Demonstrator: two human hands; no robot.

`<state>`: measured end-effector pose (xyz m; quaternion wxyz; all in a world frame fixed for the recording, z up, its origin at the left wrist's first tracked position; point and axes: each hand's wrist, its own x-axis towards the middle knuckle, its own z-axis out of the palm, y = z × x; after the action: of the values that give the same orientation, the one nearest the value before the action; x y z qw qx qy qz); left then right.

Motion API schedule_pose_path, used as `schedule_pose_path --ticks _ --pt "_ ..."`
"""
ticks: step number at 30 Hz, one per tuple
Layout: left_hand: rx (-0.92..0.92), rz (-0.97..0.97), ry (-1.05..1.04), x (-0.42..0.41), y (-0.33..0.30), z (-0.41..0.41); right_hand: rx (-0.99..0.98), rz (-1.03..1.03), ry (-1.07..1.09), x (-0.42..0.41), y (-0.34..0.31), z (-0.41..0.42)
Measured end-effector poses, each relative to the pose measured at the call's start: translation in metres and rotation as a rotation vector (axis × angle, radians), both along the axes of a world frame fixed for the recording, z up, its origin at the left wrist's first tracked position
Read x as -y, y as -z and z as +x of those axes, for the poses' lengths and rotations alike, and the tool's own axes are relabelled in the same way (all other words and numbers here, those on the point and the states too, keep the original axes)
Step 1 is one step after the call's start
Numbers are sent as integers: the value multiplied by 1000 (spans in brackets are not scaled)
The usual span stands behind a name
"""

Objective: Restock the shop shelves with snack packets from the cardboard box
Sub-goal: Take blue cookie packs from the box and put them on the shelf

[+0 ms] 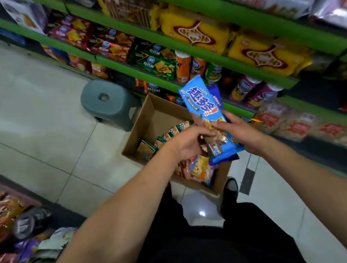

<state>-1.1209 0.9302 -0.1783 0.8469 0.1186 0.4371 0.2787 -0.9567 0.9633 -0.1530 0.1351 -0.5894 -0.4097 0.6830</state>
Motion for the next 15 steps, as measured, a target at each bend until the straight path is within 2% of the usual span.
schedule_pose_path --ticks 5,9,15 --pt "57 53 7 -8 -58 -22 -19 152 -97 2 -61 3" --pt "97 90 -143 -13 -97 -23 79 368 -183 -3 -105 -1" --pt "128 196 -222 -28 -156 -24 -75 573 -99 -17 -175 8"
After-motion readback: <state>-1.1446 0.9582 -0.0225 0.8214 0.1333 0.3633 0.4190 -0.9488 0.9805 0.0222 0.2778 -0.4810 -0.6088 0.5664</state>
